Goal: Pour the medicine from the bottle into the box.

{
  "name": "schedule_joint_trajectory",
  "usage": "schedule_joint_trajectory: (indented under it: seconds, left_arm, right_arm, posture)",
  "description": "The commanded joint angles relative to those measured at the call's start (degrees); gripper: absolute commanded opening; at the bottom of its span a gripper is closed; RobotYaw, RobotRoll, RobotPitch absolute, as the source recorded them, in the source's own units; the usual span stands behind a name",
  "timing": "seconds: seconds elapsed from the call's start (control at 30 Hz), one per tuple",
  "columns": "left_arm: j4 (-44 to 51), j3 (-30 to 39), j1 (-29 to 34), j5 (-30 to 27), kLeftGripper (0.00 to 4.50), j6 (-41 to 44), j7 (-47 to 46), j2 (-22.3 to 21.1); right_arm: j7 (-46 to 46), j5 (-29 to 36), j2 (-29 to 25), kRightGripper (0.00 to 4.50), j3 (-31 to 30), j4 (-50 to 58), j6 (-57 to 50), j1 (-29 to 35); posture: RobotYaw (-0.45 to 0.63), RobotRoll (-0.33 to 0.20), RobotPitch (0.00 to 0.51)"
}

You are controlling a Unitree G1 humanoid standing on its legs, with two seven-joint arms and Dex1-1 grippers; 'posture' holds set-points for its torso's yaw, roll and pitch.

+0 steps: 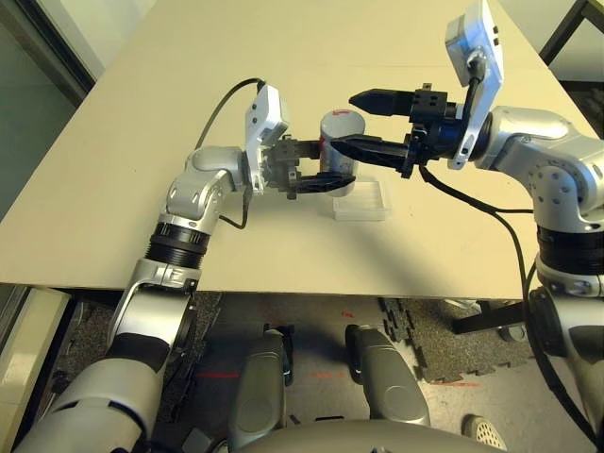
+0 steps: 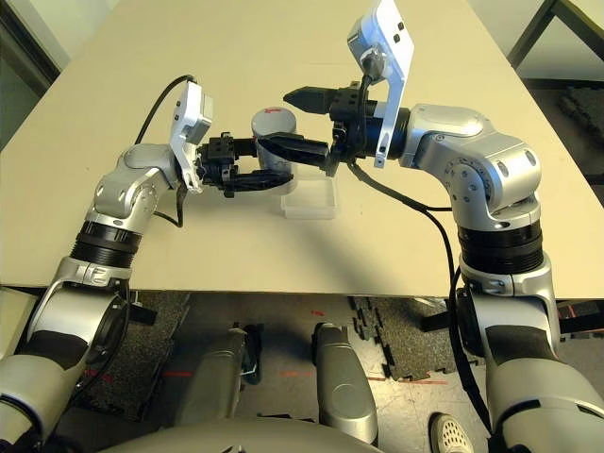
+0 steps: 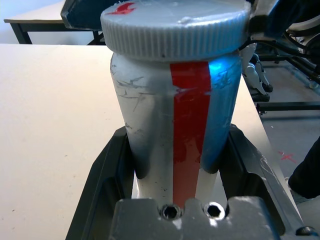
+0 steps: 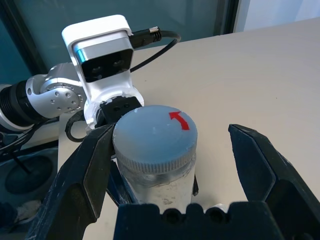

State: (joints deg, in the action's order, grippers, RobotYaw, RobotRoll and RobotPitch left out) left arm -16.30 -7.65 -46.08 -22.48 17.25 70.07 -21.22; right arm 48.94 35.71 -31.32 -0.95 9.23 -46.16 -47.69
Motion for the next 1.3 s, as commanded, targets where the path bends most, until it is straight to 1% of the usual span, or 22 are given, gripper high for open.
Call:
schedule_joint_trajectory:
  seconds: [0.03, 0.37, 0.6, 0.87, 1.07, 1.2, 1.3]
  left_arm:
    - [1.97, 0.08, 0.99, -0.29, 2.58, 0.56, 0.25, -0.22]
    - [1.35, 0.56, 0.71, -0.16, 2.58, 0.31, 0.33, -0.92]
    - [-0.32, 0.63, 0.08, 0.27, 2.58, -0.54, 0.73, -0.96]
    - [-3.94, 0.63, -1.32, 0.96, 2.58, -2.57, 1.42, -0.75]
    - [-5.27, 0.22, -2.1, 1.2, 2.58, -3.47, 2.08, -0.33]
    - [-5.62, -0.12, -2.31, 1.48, 2.57, -3.64, 2.61, -0.13]
    - [-5.39, -0.35, -2.26, 1.61, 2.57, -3.59, 2.81, 0.11]
  right_arm:
    - [-0.12, -0.86, -0.63, 4.5, 0.78, -1.04, 1.07, 0.89]
    - [-0.37, -0.85, -3.5, 4.5, 2.93, -1.46, 2.01, 3.73]
    - [-1.28, -0.1, -5.48, 4.5, 5.2, 0.37, 1.07, 6.4]
    - [-1.09, 3.33, -7.82, 4.5, 6.26, 5.62, -3.36, 8.79]
    - [-3.11, 6.73, -5.38, 4.5, 5.71, 7.24, -6.99, 5.15]
    - [-3.44, 6.78, -3.5, 4.5, 3.92, 6.5, -7.58, 2.4]
    - [-3.71, 5.37, -2.0, 4.5, 2.11, 4.95, -6.71, 0.62]
  posture:
    - [-0.15, 0.0, 0.171]
    - [-0.15, 0.0, 0.17]
    - [-0.17, 0.0, 0.17]
    - [-0.19, 0.0, 0.169]
    - [-0.19, 0.0, 0.169]
    - [-0.19, 0.0, 0.171]
    - [-0.18, 0.0, 0.172]
